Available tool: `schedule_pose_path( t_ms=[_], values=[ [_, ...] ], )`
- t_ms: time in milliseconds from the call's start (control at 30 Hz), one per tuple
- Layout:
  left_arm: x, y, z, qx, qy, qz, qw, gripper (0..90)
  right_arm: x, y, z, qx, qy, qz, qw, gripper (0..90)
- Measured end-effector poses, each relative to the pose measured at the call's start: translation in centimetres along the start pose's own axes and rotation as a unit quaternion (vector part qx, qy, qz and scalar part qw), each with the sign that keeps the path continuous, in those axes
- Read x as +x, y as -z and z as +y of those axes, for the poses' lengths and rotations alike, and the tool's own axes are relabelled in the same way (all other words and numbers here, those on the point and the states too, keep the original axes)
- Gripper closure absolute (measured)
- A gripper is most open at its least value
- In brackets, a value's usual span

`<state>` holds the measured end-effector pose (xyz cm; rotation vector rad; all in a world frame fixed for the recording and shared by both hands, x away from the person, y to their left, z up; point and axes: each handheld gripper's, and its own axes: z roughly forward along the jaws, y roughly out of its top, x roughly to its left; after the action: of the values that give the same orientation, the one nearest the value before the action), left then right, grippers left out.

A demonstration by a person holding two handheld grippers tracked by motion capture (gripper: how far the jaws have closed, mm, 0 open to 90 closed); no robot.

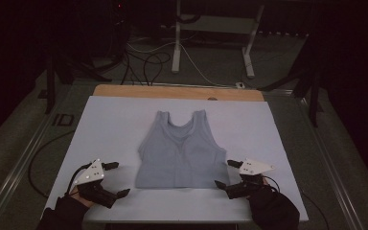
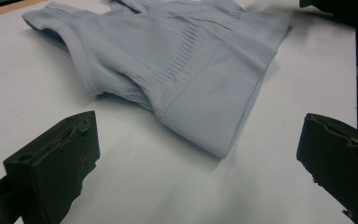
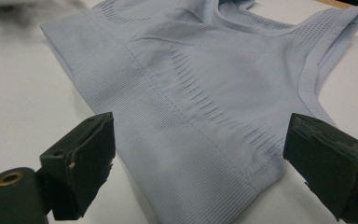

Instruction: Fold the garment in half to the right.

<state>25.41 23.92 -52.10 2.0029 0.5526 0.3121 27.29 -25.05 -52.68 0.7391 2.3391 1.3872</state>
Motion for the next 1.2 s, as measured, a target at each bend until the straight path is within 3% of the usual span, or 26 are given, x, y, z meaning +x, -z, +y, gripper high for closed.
schedule_pose_path(
  t_ms=[100, 633, 867, 1100, 1200],
  values=[
    [0.0, 0.0, 0.0, 0.001, 0.001, -0.009, 1.0000, 0.3, -0.1, -0.1, 0.0, 0.004, -0.001, 0.010, 0.9999, 9.4],
    [-0.4, -0.2, 0.6, -0.005, -0.009, -0.030, 0.9995, 0.3, 0.3, 0.0, 0.5, 0.004, 0.007, 0.016, 0.9998, 10.9],
    [-0.8, -0.3, 1.5, -0.005, -0.018, -0.043, 0.9989, 0.3, 0.7, 0.5, 1.9, -0.010, 0.003, 0.016, 0.9998, 10.9],
    [-1.0, -0.3, 2.6, -0.003, -0.023, -0.051, 0.9984, 0.3, 1.1, 1.2, 3.6, -0.005, 0.022, 0.011, 0.9997, 10.9],
    [-1.0, -0.2, 3.5, -0.006, -0.033, -0.053, 0.9980, 0.3, 0.8, 1.8, 4.9, -0.021, 0.023, 0.011, 0.9995, 10.9]
  ],
)
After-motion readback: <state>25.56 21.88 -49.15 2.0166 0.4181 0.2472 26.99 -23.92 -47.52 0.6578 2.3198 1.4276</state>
